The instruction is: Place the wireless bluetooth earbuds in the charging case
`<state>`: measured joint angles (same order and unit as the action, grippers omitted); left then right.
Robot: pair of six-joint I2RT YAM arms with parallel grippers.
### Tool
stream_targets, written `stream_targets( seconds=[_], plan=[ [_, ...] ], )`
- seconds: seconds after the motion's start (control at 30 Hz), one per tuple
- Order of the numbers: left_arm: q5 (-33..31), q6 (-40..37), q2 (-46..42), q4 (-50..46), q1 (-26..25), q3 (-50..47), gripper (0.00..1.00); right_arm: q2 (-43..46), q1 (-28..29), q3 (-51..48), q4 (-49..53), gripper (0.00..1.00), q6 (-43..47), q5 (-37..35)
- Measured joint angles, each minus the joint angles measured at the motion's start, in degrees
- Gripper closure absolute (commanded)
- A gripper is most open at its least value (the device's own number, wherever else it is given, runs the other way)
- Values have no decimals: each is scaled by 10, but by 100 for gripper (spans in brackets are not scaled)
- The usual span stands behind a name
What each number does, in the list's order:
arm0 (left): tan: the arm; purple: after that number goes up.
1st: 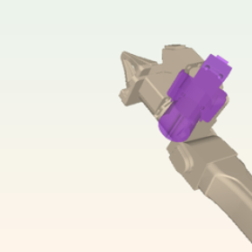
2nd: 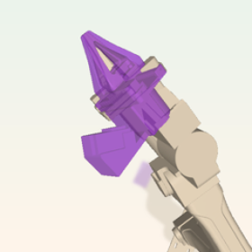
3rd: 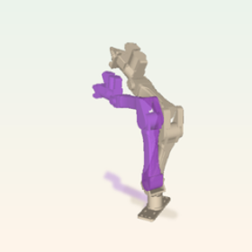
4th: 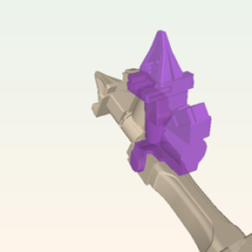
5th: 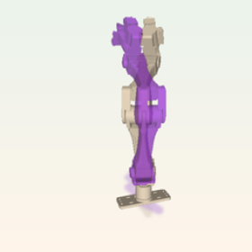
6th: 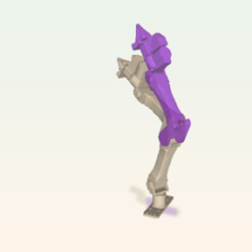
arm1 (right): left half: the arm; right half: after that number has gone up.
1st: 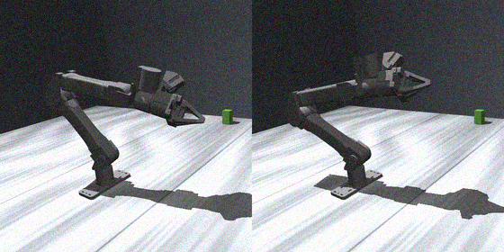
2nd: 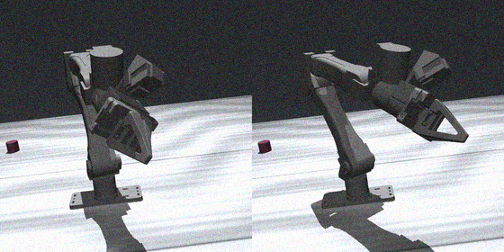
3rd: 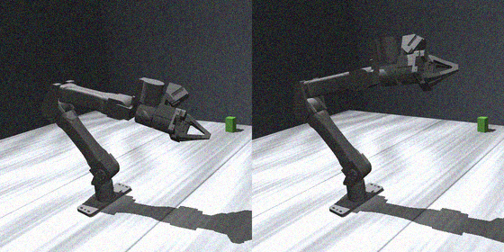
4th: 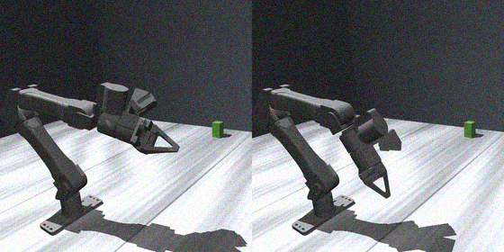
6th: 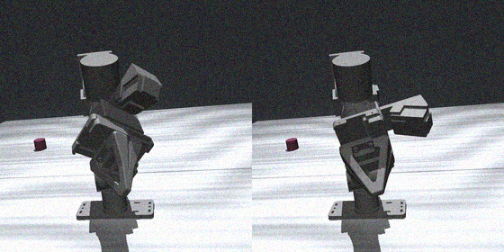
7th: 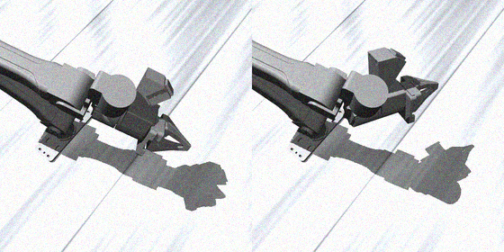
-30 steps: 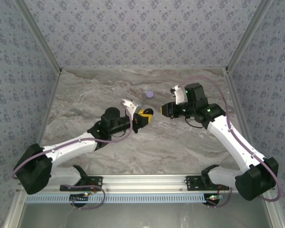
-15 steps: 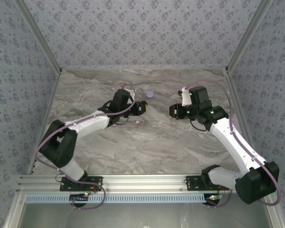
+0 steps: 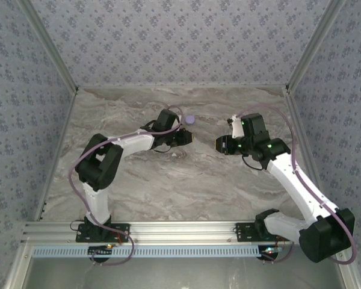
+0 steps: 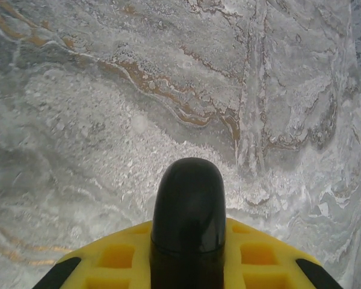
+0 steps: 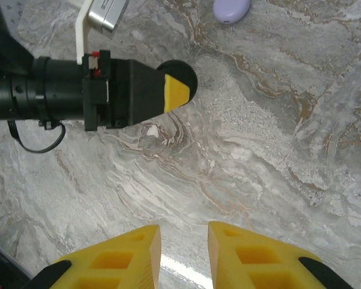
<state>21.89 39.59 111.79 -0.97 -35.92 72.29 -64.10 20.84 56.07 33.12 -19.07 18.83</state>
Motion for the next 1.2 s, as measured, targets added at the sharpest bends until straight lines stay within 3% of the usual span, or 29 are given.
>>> stream_targets(
  seconds=[0.6,0.77,1.2],
  plan=[
    [40,0,98,-51,21,87,88,4,0,-8,1,70,-10,1],
    [44,0,114,-68,21,99,83,5,0,-8,1,70,-10,2],
    [29,-29,112,-114,21,121,47,5,0,-11,3,67,-10,2]
  ],
)
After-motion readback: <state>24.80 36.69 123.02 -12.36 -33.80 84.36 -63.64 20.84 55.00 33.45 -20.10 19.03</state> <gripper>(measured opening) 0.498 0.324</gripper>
